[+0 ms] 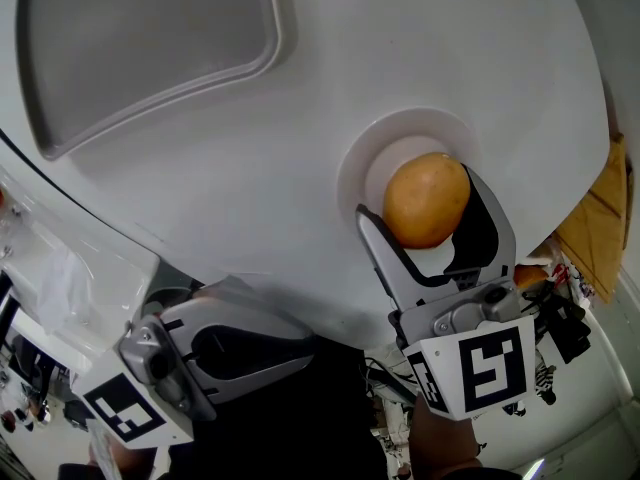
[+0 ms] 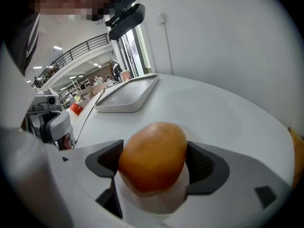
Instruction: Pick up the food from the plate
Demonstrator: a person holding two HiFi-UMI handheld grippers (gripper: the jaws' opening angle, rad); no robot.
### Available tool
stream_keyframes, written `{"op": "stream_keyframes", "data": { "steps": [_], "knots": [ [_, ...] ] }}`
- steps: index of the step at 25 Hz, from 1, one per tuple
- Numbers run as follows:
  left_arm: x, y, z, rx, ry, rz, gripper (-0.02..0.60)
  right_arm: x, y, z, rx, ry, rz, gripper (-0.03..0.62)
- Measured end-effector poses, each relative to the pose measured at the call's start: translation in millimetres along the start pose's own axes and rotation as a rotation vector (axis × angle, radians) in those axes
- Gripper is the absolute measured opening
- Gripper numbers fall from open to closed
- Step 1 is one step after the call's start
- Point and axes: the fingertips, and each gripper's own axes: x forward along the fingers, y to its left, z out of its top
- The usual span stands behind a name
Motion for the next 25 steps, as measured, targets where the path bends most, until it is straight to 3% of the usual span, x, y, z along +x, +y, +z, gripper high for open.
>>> {"op": "stream_keyframes", "data": {
  "steps": [6,11,16,19,23,25],
  "knots": [
    [-4,-9,4,0.015,-0.013,-0.019,0.011,-18,3,15,-0.021,-0.033,-0.021,0.41],
    [-28,-29,19,0.073,0.017,-0.039,0.011,-71,37,61,-0.082,-0.091,-0.064,0.41],
    [-39,-44,69,0.243,0.02,-0.053,0.011,-169,68,141,-0.144,-0.303,-0.118,0.41],
    [-36,-64,106,0.246,0.018,-0.026,0.011,-242,81,183,-0.203,-0.44,-0.135,0.41],
    [-36,-127,148,0.222,-0.014,-0.033,0.011,-350,123,212,-0.338,-0.603,-0.166,0.41],
    [-34,-164,169,0.266,-0.05,-0.06,0.011,-404,143,215,-0.391,-0.706,-0.192,0.41]
  ]
}}
